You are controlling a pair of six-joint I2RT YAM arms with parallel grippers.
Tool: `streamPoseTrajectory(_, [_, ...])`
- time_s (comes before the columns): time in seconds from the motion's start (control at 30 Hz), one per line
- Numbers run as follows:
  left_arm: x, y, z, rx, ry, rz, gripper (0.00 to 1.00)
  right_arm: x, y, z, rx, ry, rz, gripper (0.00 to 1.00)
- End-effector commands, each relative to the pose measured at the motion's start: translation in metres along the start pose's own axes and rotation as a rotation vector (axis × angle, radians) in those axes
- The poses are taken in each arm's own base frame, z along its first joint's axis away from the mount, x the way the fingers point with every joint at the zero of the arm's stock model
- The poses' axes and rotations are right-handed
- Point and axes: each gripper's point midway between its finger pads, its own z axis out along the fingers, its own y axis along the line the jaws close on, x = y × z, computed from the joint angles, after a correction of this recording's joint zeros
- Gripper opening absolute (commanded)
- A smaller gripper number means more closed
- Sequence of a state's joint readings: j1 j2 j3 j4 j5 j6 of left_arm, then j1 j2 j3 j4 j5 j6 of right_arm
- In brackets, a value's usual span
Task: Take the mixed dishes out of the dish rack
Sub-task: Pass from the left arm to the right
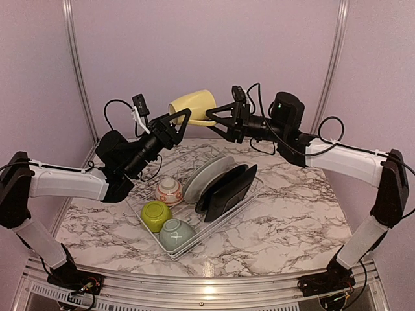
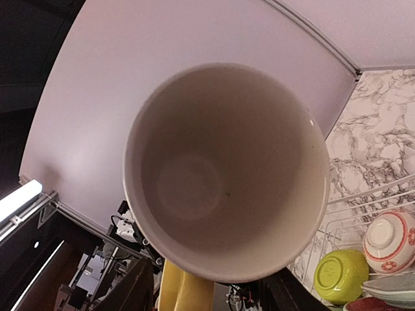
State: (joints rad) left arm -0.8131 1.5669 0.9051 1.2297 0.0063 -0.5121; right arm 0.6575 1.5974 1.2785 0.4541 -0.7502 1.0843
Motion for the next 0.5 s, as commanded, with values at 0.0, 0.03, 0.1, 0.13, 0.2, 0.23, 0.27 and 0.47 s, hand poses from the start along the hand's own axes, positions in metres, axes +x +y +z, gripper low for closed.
streamPoseTrajectory(0.0, [-0.034,-0.043,0.005,0.156,-0.142,0.036,0.00,-0.011,0.034,0.004,-0.115,-0.023,-0.028,0.52])
streamPoseTrajectory(0.03, [-0.031,-0.042,0.005,0.149,-0.136,0.048,0.00,-0.011,0.035,0.005,-0.126,-0.021,-0.022,0.51])
streamPoseTrajectory(0.1, [-0.026,-0.042,0.005,0.138,-0.127,0.079,0.00,-0.011,0.036,0.005,-0.138,-0.021,-0.007,0.49])
streamPoseTrajectory(0.13, [-0.024,-0.041,0.005,0.131,-0.125,0.093,0.00,-0.011,0.036,0.005,-0.145,-0.020,-0.005,0.46])
streamPoseTrajectory(0.2, [-0.022,-0.041,0.006,0.124,-0.122,0.118,0.00,-0.010,0.037,0.006,-0.152,-0.012,0.001,0.43])
streamPoseTrajectory(0.23, [-0.019,-0.041,0.007,0.123,-0.116,0.130,0.00,-0.010,0.037,0.006,-0.158,-0.009,0.003,0.41])
streamPoseTrajectory(0.27, [-0.017,-0.041,0.008,0.117,-0.111,0.145,0.00,-0.010,0.038,0.006,-0.164,-0.007,0.007,0.40])
streamPoseTrajectory(0.47, [-0.009,-0.042,0.011,0.101,-0.080,0.206,0.00,-0.007,0.042,0.004,-0.190,0.002,0.010,0.15])
